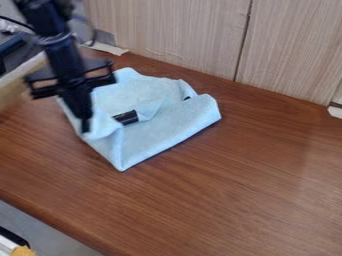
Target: Fold the cloth from the bottom right to top left
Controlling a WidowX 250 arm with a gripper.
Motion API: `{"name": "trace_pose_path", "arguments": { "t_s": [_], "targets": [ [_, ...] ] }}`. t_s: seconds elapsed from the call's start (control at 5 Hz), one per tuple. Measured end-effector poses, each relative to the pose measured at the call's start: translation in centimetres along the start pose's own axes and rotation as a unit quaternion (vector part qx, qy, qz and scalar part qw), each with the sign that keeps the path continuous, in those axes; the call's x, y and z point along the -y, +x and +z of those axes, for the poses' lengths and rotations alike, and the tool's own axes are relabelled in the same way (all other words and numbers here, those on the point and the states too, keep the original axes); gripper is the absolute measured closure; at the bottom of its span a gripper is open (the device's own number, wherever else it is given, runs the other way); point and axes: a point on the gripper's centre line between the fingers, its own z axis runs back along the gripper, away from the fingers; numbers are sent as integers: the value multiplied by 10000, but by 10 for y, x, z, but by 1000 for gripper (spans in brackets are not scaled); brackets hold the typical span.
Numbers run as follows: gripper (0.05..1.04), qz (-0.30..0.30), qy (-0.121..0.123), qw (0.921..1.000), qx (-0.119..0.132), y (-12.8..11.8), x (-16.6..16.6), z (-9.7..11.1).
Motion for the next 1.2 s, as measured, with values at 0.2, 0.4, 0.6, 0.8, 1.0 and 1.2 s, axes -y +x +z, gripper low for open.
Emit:
{"name": "trace_pose_path", "arguments": {
  "t_s": [0.2, 0.4, 0.6, 0.8, 1.0, 1.2],
  "targets": [
    [1024, -35, 96, 9999, -82, 2, 28, -12],
    [1024, -75, 214, 9997, -78, 7, 51, -27],
    [1024, -57, 282, 9996, -36, 10, 66, -40],
    [1024, -85, 316, 9995, 33, 13, 75, -53],
    [1024, -18, 380, 9992, 91, 20, 76, -65],
    [1001, -14, 454, 9989, 122, 22, 77, -72]
  ]
}}
